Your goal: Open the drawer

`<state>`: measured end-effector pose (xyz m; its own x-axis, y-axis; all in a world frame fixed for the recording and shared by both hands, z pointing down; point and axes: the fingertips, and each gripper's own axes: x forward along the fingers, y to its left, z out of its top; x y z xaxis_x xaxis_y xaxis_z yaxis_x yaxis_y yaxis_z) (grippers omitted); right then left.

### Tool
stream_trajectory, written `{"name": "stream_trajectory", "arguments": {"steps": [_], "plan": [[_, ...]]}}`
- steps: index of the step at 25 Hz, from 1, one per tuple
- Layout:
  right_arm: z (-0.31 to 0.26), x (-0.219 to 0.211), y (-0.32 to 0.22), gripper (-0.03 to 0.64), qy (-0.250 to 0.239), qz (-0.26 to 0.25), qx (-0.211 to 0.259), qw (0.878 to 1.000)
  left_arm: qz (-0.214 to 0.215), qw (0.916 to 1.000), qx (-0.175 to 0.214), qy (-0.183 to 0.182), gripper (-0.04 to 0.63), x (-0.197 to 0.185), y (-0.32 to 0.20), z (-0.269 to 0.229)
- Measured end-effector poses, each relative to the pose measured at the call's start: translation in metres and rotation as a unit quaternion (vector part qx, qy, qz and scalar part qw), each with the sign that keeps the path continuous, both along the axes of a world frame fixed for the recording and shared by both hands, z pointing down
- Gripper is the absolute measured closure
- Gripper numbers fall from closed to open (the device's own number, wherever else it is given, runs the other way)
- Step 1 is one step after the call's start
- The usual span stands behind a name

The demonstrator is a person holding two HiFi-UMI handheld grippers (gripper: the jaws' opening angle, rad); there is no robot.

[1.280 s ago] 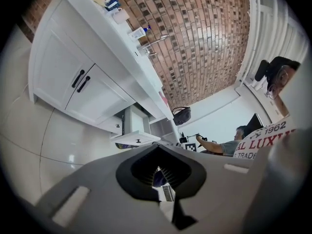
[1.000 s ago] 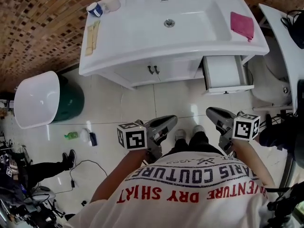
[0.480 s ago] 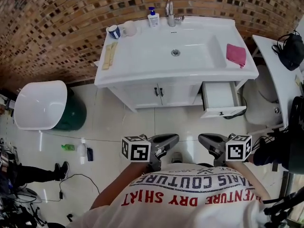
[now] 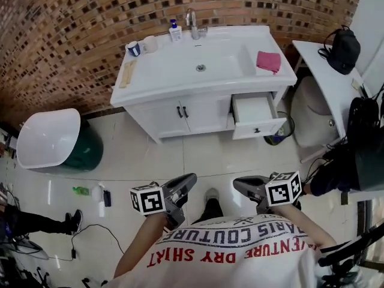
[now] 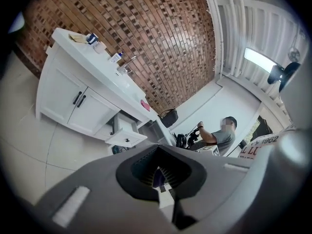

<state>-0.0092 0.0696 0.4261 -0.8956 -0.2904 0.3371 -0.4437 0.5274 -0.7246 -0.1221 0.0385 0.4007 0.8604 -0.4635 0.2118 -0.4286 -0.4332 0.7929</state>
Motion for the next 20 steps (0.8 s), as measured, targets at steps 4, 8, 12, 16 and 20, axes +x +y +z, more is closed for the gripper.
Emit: {"name": "stream_trajectory", "arguments": {"steps": [4,8,12,16,20], "plan": [[0.015,0.014,0.071,0.611,-0.003,-0.018,-0.019,1.0,0.016,0.9998,-0.014,-0.001,0.612,0.035,0.075,0.009],[0.009,0.043,0.121,0.611,-0.019,-0.012,-0.032,0.999,0.038,0.9984,-0.039,-0.011,0.612,0.077,0.129,0.012],[0.001,0.052,0.144,0.611,-0.028,-0.011,-0.024,0.999,0.062,0.9973,-0.03,-0.025,0.612,0.096,0.152,0.0],[-0.002,0.049,0.155,0.611,-0.035,-0.008,-0.019,0.999,0.067,0.9966,-0.033,-0.035,0.612,0.096,0.162,0.0],[-0.004,0.046,0.161,0.611,-0.038,-0.002,-0.021,0.999,0.072,0.996,-0.031,-0.042,0.611,0.092,0.169,-0.001]]}}
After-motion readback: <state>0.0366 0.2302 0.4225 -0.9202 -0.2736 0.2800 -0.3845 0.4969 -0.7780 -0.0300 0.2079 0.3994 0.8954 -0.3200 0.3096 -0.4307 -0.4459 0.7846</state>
